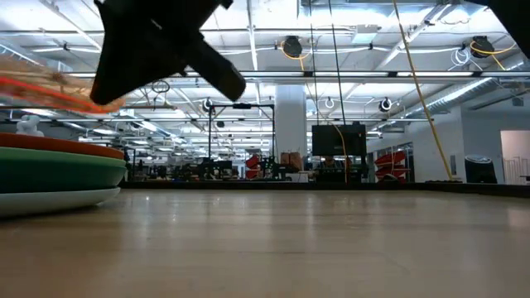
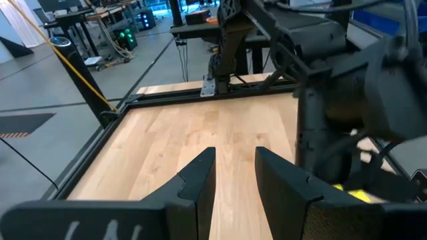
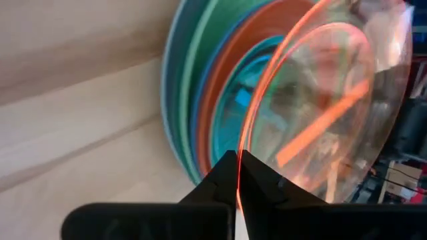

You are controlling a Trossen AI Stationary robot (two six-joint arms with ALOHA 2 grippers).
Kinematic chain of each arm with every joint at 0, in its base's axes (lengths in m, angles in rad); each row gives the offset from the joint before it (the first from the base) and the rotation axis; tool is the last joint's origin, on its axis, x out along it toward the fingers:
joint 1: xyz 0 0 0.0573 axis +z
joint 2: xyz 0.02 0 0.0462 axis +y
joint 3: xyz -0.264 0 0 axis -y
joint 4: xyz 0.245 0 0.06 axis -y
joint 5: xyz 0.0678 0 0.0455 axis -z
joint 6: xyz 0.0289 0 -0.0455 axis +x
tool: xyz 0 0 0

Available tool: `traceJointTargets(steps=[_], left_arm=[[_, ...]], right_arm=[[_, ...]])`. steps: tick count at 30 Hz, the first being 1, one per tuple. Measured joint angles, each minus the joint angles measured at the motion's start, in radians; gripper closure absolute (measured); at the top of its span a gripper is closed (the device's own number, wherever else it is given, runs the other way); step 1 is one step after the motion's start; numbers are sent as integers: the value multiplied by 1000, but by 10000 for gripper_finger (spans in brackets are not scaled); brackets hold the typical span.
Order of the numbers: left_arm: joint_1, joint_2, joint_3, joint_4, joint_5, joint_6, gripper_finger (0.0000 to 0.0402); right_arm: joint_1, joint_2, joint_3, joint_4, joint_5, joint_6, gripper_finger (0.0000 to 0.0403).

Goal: Stack plastic plates
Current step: Stack the light orange plate on top of the light blue plate

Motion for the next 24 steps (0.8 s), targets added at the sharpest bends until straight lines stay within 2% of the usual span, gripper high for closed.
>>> traceJointTargets(steps=[14,19,24], left_arm=[[0,0,0,-4,0,0,289],[0,0,0,-4,0,0,289],[0,0,0,-4,0,0,289]], right_arm=[[-40,38,0,14,-3,-41,389],[-44,38,0,43,-3,-5,363],[-47,38,0,76,-3,41,320]])
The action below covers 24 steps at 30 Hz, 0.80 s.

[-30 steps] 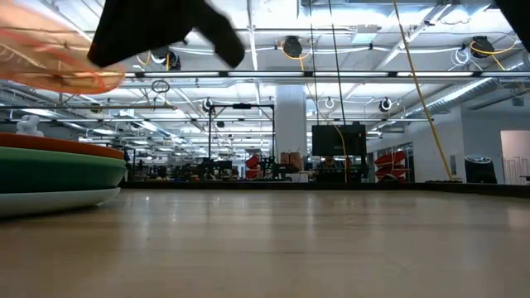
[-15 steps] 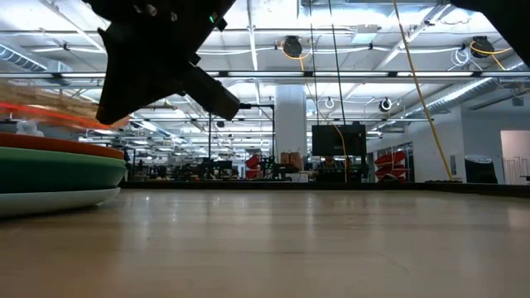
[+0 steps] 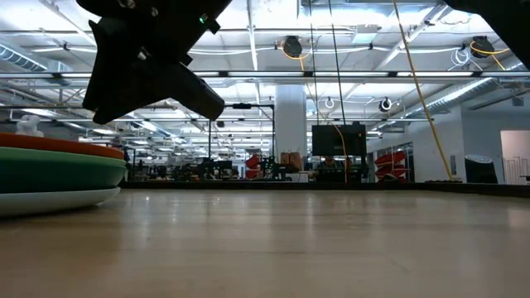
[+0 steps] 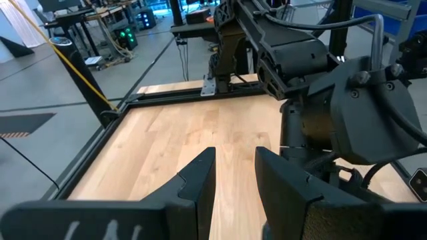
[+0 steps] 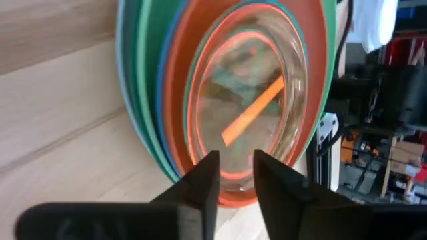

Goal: Stack plastic plates
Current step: Stack the light orange plate on top of the light blue plate, then return to Home Position

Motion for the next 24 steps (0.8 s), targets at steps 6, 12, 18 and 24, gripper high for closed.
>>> traceJointTargets(steps=[6,12,18,24], left_arm=[[0,0,0,0,0,0,289],[0,0,0,0,0,0,289],[0,0,0,0,0,-1,289],[0,0,0,-1,0,-16,289]], right_arm=[[-1,0,0,23,60,103,272],[11,-2,0,-34,266,287,253],[12,-32,0,-205,146,543,268],[2,-58,0,-382,132,662,287]])
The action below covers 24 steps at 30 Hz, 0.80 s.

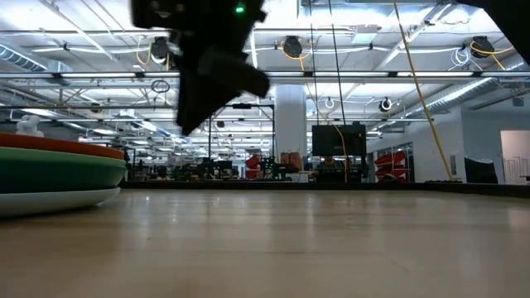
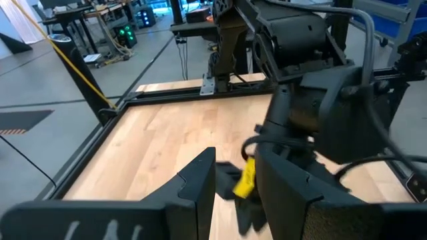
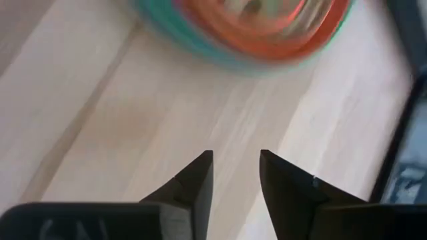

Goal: Stack plastic plates
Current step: Return to Home Position

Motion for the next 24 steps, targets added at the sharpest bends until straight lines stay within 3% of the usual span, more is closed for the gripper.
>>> traceJointTargets(steps=[9,13,19,24], left_arm=[[0,0,0,-1,0,-29,289],[0,3,0,-5,0,-35,289],[0,16,0,-9,-2,-36,289],[0,16,0,-8,-2,-29,289]], right_arm=[[-2,-52,-1,-367,-2,209,309],[1,-96,-2,-444,-3,267,310],[11,-276,-193,-310,-3,266,310],[10,-546,-599,26,-3,251,310]])
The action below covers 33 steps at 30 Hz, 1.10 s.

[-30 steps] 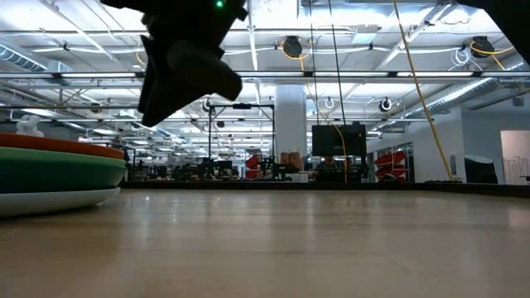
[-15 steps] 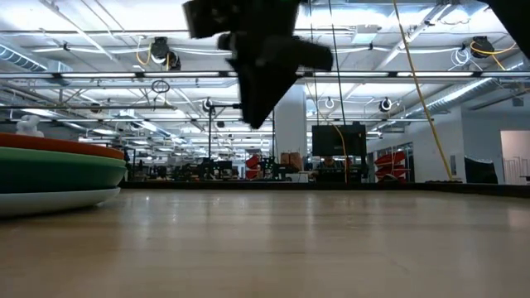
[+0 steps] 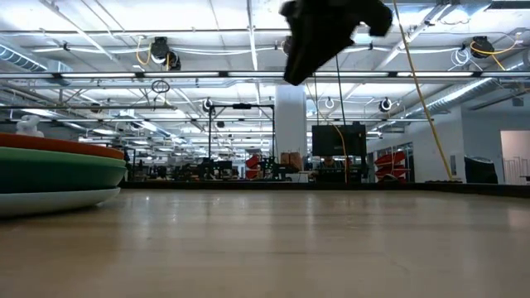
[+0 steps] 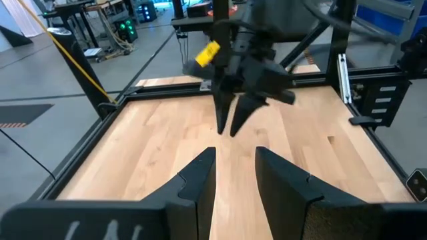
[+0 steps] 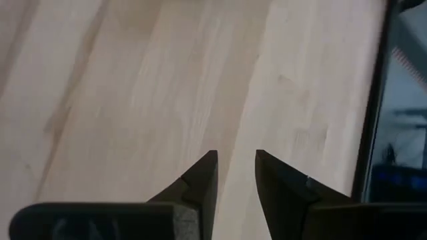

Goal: Stack plastic plates
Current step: Return to Home Position

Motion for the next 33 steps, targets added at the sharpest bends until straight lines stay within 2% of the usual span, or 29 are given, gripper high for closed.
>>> traceJointTargets(steps=[4,8,11,15,20,26,33], left_arm=[[1,5,0,5,-5,20,289],[14,31,0,33,-49,46,289],[42,59,0,44,-64,70,289],[80,87,0,44,-64,83,289],[153,90,-1,62,-63,64,289],[224,82,-81,147,-51,98,289],[349,-63,-173,144,-51,105,289]], right_arm=[[0,-236,-348,341,0,-14,310],[0,-456,-633,615,0,-28,310],[0,-626,-800,760,-1,-38,310],[0,-850,-984,859,-1,-43,310],[0,-1113,-1142,924,0,-63,310],[0,-1352,-1244,922,-35,-90,310],[-2,-1583,-1342,910,-81,-131,310]])
